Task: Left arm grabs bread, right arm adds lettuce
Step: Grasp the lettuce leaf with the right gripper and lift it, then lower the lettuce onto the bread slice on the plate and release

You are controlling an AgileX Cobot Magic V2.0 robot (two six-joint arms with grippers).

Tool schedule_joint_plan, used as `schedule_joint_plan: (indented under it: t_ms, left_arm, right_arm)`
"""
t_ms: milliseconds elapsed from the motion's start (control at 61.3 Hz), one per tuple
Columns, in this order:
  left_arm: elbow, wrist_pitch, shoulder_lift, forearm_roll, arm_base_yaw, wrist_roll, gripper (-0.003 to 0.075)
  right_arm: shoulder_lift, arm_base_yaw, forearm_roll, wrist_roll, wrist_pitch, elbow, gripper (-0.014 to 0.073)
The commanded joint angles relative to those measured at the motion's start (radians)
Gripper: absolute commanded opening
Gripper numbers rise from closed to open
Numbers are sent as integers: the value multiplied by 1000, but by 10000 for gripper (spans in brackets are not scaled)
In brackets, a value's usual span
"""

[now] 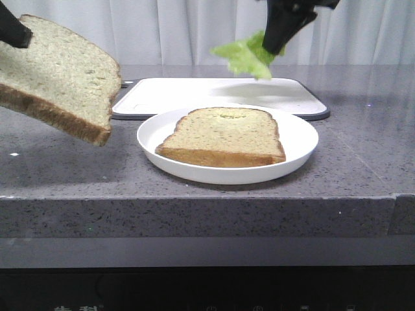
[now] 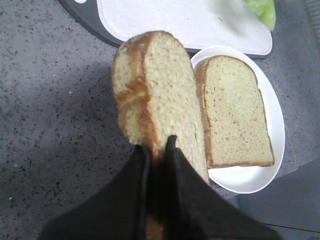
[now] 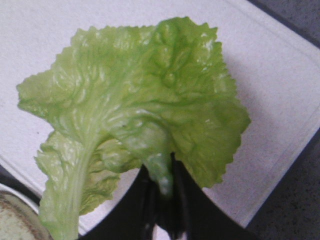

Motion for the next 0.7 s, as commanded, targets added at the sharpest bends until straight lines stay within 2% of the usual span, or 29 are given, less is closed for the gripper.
schedule_joint_plan:
  t_ms: [0,294,685]
  left_arm:
    - [-26,-34,-27,-51,2,4,-19]
    - [-26,-36,-27,-51,2,4,-19]
    - [-26,-38,-27,-46,2,4,-19]
  right_arm:
    - [-120,6,40,20,86,1,-64]
    - [-282,75,39,3,67,262,-64]
    - [-550,151,47,-8,-163,698,-64]
